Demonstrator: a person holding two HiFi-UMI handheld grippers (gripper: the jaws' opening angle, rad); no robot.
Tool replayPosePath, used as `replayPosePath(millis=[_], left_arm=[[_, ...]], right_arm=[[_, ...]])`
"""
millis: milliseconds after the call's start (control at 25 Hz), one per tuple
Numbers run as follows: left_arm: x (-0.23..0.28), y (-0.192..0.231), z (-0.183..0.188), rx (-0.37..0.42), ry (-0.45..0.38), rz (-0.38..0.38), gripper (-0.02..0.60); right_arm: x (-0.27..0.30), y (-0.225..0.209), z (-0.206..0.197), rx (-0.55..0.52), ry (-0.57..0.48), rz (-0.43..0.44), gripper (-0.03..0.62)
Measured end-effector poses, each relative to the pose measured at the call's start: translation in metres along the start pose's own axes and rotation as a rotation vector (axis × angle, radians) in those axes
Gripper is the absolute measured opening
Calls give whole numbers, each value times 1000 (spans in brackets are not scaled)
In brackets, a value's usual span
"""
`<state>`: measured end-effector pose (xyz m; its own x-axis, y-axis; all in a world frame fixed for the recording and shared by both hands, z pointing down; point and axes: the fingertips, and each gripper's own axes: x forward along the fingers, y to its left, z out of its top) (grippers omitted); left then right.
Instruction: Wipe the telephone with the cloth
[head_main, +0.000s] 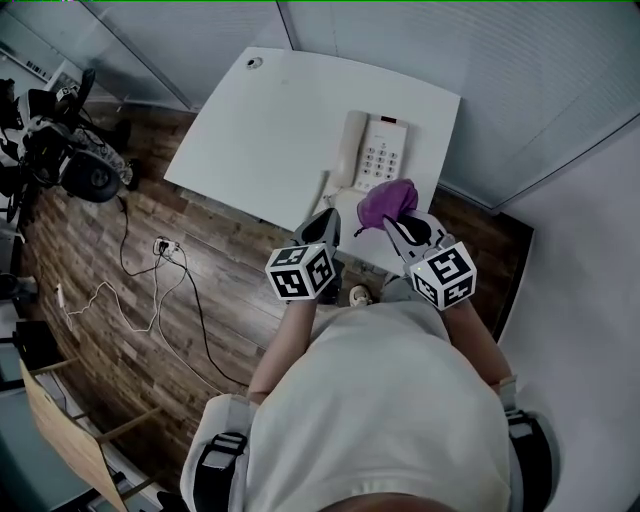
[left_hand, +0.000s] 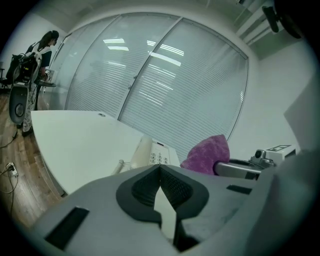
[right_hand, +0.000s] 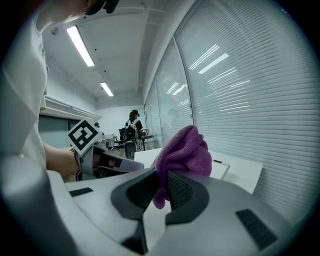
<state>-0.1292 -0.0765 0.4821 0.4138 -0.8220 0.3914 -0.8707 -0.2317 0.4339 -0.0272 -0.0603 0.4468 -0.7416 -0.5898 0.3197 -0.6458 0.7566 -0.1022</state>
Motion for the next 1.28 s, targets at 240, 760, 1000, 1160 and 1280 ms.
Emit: replayPosePath(millis=[240,760,1000,1160,1280], left_arm=[[-9,-8,-11,20,-6,-11,21],[-5,-10,-8,5,-15,-20,21],[4,-9,-11,-2,-13,-13,21],[3,-12,-9,0,-8,-15,21],[3,-13,-6,-4,-11,-16,21]], right_arm=[[-6,4,0,1,-15,4,46],[-7,-1,8,38,-54,-16,46],[-4,-9,4,44,-59,-7,46],[-5,-8,8,40,-58,-1,46],[-6,-9,10,38,-56,-1,46]])
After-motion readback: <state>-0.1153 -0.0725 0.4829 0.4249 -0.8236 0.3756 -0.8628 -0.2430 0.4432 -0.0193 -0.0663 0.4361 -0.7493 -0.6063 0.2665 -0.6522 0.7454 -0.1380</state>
